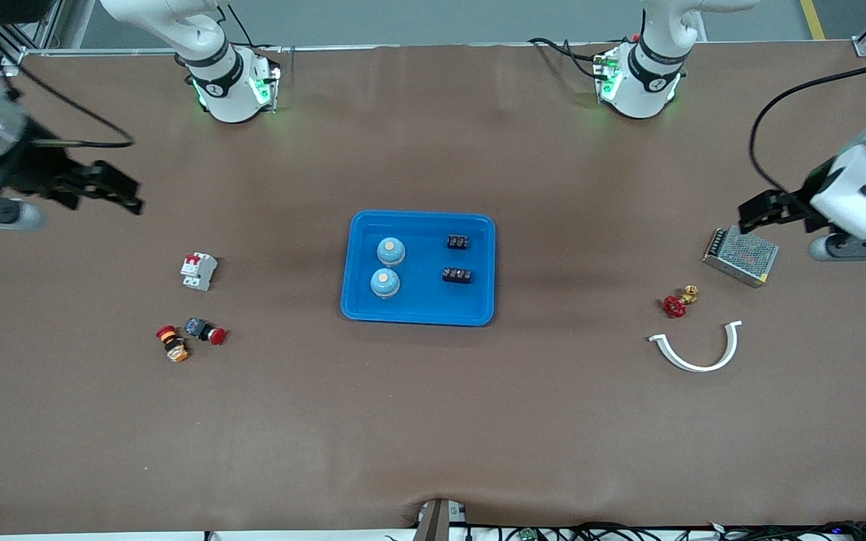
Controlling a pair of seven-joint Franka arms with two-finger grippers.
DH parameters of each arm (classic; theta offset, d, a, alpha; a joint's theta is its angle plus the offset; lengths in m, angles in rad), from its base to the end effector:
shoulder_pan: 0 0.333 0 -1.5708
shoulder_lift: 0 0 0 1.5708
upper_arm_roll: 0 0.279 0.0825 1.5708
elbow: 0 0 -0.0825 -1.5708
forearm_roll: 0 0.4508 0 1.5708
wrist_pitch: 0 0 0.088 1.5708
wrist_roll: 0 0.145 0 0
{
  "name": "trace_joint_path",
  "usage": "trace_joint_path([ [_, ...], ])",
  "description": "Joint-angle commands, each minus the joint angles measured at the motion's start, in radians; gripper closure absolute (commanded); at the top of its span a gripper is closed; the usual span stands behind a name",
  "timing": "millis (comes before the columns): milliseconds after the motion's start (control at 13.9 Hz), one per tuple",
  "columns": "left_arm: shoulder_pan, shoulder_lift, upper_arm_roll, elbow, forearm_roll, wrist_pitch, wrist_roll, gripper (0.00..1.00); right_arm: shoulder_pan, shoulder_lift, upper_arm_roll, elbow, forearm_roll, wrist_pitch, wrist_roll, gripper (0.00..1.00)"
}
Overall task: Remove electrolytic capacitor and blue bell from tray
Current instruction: 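Move both grippers from rest toward the blue tray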
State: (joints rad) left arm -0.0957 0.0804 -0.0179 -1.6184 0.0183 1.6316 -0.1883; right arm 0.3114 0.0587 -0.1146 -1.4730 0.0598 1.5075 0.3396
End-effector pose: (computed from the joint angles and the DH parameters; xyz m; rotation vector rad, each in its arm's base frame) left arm 0.6365 -0.0698 0.4782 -3.1112 -0.1136 0.0995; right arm 0.6161 0.1337 0.5601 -3.0887 0.2160 0.0573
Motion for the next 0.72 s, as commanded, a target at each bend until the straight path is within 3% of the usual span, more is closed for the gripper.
trace_joint_path([
  [0, 0.004, -0.045, -0.059, -0.087, 0.014, 0.047, -0.217, 0.0, 0.118, 0.003, -0.013, -0.027, 0.005, 0.017, 0.14, 0.0],
  [144, 0.002, -0.034, -0.085, -0.09, 0.0, 0.059, -0.409, 0.0, 0.175, 0.029, -0.013, -0.032, 0.024, 0.039, 0.22, 0.0],
  [360, 0.004, -0.037, -0.126, -0.135, -0.029, 0.134, -0.628, 0.0, 0.181, 0.085, -0.013, -0.035, 0.168, 0.059, 0.229, 0.0],
  [648, 0.005, -0.042, -0.149, -0.19, -0.084, 0.208, -0.864, 0.0, 0.241, 0.105, -0.014, -0.159, 0.166, 0.239, 0.231, 0.0],
])
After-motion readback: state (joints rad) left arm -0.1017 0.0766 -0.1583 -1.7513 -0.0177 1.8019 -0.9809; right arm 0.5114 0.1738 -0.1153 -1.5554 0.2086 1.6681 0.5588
